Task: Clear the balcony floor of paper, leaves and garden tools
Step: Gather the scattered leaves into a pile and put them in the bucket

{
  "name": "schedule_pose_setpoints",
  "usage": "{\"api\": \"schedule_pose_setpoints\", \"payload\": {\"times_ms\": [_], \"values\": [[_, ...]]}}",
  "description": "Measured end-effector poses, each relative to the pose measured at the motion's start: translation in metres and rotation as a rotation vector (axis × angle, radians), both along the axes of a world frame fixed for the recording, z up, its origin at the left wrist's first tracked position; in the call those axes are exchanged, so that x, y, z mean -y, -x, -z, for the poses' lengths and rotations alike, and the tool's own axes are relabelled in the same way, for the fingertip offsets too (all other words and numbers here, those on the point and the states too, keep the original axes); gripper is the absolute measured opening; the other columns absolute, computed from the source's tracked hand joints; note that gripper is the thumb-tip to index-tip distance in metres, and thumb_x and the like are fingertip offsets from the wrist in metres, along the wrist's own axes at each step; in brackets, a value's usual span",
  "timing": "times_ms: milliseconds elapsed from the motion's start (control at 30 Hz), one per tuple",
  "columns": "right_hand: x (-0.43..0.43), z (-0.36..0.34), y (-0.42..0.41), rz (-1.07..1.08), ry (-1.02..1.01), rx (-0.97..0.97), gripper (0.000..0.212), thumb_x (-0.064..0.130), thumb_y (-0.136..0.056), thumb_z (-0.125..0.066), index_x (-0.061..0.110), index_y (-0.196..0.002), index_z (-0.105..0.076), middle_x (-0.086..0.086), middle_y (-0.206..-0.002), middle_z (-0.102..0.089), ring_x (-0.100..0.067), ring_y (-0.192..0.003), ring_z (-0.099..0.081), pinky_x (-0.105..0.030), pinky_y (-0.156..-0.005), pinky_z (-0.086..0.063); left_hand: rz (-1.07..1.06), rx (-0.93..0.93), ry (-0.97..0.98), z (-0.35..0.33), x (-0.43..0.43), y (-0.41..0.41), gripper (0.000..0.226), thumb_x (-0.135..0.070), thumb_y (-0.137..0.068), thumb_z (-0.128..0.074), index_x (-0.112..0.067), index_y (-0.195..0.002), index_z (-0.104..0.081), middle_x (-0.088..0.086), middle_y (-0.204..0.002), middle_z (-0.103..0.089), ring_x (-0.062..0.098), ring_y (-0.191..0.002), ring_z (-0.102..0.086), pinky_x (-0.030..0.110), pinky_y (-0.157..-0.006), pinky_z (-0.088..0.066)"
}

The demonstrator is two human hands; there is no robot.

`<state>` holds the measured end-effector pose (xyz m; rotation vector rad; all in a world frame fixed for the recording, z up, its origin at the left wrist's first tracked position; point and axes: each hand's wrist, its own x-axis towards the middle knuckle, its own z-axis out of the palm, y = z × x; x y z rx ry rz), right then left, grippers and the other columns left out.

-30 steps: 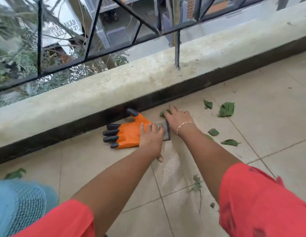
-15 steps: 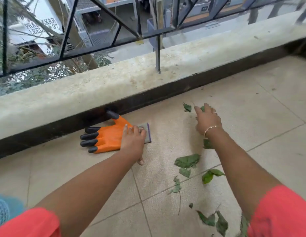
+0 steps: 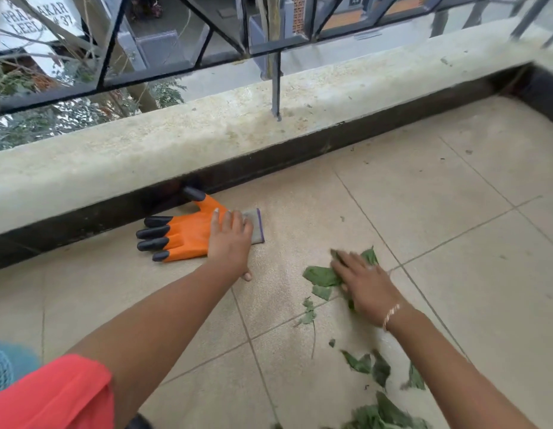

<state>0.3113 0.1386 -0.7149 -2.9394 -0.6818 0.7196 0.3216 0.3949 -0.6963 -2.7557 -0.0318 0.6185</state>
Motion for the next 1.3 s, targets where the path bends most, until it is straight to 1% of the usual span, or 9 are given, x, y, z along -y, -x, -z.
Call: {"api": "schedule_pose_setpoints", "payload": {"times_ms": [133, 233, 367, 533, 700, 833, 1000, 1133, 1300], "values": [[0.016, -0.021, 0.071, 0.074, -0.067, 0.05, 0.068, -0.001, -0.088, -0.043, 0.029, -0.146, -0.023, 0.005, -0.157, -0.008, -0.02, -0.145, -0.005, -0.041, -0.114, -0.015, -0.002, 0.104, 0.06, -0.008, 0.015, 0.015, 0.098, -0.038, -0.081, -0.068, -0.007, -0.148, -0.004, 0.023, -0.155, -0.001, 0.036, -0.144, -0.002, 0.049, -0.116, 0.0], [-0.01, -0.031, 0.051, 0.13, -0.069, 0.066, 0.07, 0.001, -0.086, -0.043, 0.028, -0.146, -0.02, 0.002, -0.157, -0.006, -0.023, -0.144, -0.004, -0.042, -0.113, -0.018, -0.081, 0.1, 0.338, -0.01, 0.054, 0.046, 0.082, -0.024, -0.09, -0.057, -0.008, -0.148, -0.001, 0.02, -0.156, 0.001, 0.034, -0.144, -0.004, 0.045, -0.118, -0.009], [-0.054, -0.025, 0.034, 0.011, 0.0, -0.02, 0.076, -0.005, -0.084, -0.044, 0.031, -0.146, -0.017, -0.001, -0.157, -0.002, -0.03, -0.143, -0.006, -0.051, -0.111, -0.022, -0.173, -0.115, 0.593, -0.009, 0.088, 0.124, 0.087, -0.03, -0.091, -0.055, -0.01, -0.149, 0.006, 0.017, -0.156, 0.005, 0.033, -0.144, -0.003, 0.041, -0.117, -0.015], [-0.023, -0.02, 0.106, -0.023, 0.09, -0.116, 0.063, 0.004, -0.093, -0.033, 0.033, -0.147, -0.014, -0.001, -0.157, 0.009, -0.029, -0.144, 0.006, -0.049, -0.115, -0.012, -0.406, -0.374, 0.797, -0.015, 0.096, 0.205, 0.089, -0.033, -0.095, -0.05, -0.009, -0.147, 0.017, 0.019, -0.154, 0.019, 0.035, -0.144, 0.009, 0.039, -0.116, -0.01], [0.036, -0.041, 0.219, 0.149, 0.167, -0.164, 0.078, -0.001, -0.083, -0.046, 0.034, -0.146, -0.016, 0.004, -0.157, 0.001, -0.021, -0.144, 0.003, -0.044, -0.117, -0.012, -0.351, -0.34, 0.823, -0.01, 0.089, 0.231, 0.079, -0.022, -0.096, -0.045, -0.008, -0.148, 0.013, 0.018, -0.155, 0.014, 0.034, -0.144, 0.008, 0.042, -0.117, -0.011], [-0.001, -0.047, 0.26, 0.177, 0.113, -0.077, 0.082, -0.003, -0.081, -0.048, 0.028, -0.148, -0.011, -0.002, -0.157, 0.003, -0.026, -0.144, 0.004, -0.048, -0.116, 0.0, -0.324, -0.16, 0.893, -0.008, 0.07, 0.221, 0.074, -0.003, -0.093, -0.042, -0.009, -0.149, 0.005, 0.014, -0.157, 0.008, 0.029, -0.145, 0.004, 0.04, -0.116, -0.012], [-0.081, -0.005, 0.266, 0.02, 0.065, -0.048, 0.06, 0.02, -0.096, -0.034, 0.022, -0.149, -0.006, -0.008, -0.156, 0.011, -0.031, -0.144, 0.008, -0.059, -0.11, 0.002, -0.3, -0.099, 0.811, 0.002, 0.066, 0.234, 0.069, -0.008, -0.094, -0.042, -0.008, -0.149, -0.001, 0.014, -0.157, 0.003, 0.028, -0.145, -0.002, 0.042, -0.116, -0.016], [-0.042, 0.003, 0.284, 0.278, 0.123, 0.024, 0.061, 0.02, -0.097, -0.031, 0.02, -0.149, 0.002, -0.011, -0.156, 0.014, -0.031, -0.144, 0.007, -0.06, -0.11, 0.002, -0.13, -0.151, 0.737, 0.01, 0.094, 0.258, 0.073, 0.0, -0.09, -0.041, -0.008, -0.149, 0.0, 0.015, -0.157, 0.005, 0.028, -0.145, -0.001, 0.042, -0.117, -0.016], [0.06, -0.007, 0.338, 0.589, 0.264, 0.036, 0.068, 0.01, -0.093, -0.031, 0.017, -0.148, 0.008, -0.008, -0.156, 0.016, -0.028, -0.143, 0.013, -0.058, -0.113, 0.002, 0.085, -0.311, 0.827, 0.005, 0.145, 0.27, 0.075, 0.006, -0.089, -0.038, -0.01, -0.15, 0.003, 0.012, -0.158, 0.007, 0.025, -0.146, 0.001, 0.034, -0.116, -0.01]]}}
